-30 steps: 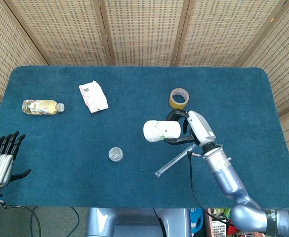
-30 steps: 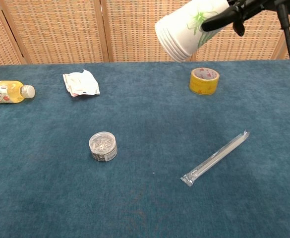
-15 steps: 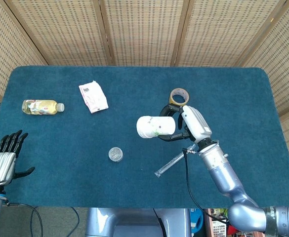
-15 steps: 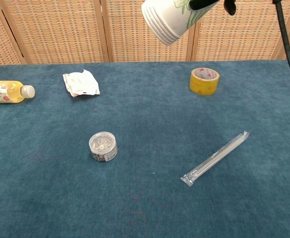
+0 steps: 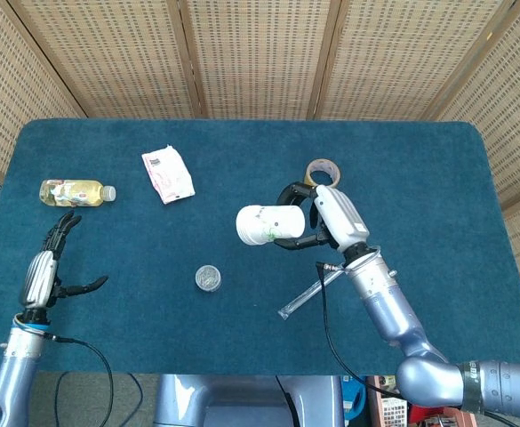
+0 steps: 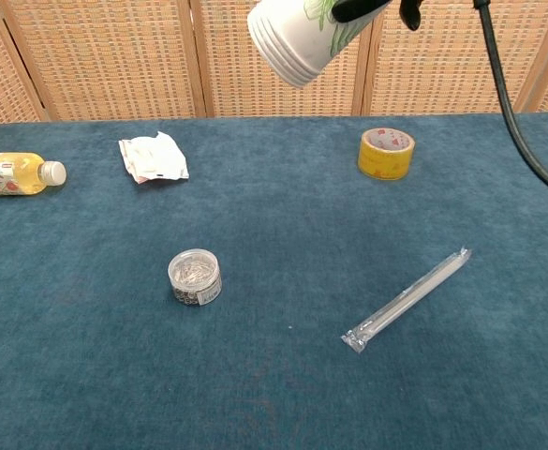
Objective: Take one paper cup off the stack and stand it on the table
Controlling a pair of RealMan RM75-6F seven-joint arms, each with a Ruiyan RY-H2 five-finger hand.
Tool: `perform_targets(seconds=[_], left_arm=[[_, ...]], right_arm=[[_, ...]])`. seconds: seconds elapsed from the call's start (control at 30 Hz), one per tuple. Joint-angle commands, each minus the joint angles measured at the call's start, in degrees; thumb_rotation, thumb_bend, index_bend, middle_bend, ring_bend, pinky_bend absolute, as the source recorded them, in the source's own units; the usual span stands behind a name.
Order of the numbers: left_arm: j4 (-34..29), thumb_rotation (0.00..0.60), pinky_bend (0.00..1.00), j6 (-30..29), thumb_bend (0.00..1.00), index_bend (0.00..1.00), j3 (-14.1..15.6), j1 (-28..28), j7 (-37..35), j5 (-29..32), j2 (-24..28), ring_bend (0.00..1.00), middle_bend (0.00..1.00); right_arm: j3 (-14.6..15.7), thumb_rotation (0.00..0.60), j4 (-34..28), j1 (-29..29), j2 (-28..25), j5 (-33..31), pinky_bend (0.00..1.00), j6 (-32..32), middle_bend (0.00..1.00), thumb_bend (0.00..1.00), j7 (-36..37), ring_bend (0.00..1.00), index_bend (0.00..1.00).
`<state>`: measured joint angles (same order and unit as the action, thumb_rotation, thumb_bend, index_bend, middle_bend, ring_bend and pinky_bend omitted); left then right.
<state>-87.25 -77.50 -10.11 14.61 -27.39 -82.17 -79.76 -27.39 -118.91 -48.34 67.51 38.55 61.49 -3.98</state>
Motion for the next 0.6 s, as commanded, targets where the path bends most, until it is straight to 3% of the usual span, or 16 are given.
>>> perform_targets(seconds=[0.03,0.27,0.6], left_arm=[[-0.7,0.600,0.00,5.0,0.13,0.16,-4.0,4.9,-15.3,1.8,-5.6,0.00,0.00],[2.2,0.600,0.00,9.1,0.13,0.31,-6.9,9.6,-25.2,4.0,-12.5,0.00,0.00],[5.5,0.600,0.00,13.6,0.13,0.36,-7.6,14.7,-31.5,3.0,-16.5,0.00,0.00]], right_arm=[[0.4,0.600,0.6,-0.4,0.4,-0.5,0.71,-0.2,0.60,0.25,-0.2,0.46,0.75],[0.7,0.600,1.9,-1.0,0.9,-1.1,0.71,-0.7,0.60,0.25,0.1,0.46,0.75],[0.9,0.600,3.1,-1.3,0.4,-1.7,0.71,-1.6,0.60,0.25,0.4,0.46,0.75]])
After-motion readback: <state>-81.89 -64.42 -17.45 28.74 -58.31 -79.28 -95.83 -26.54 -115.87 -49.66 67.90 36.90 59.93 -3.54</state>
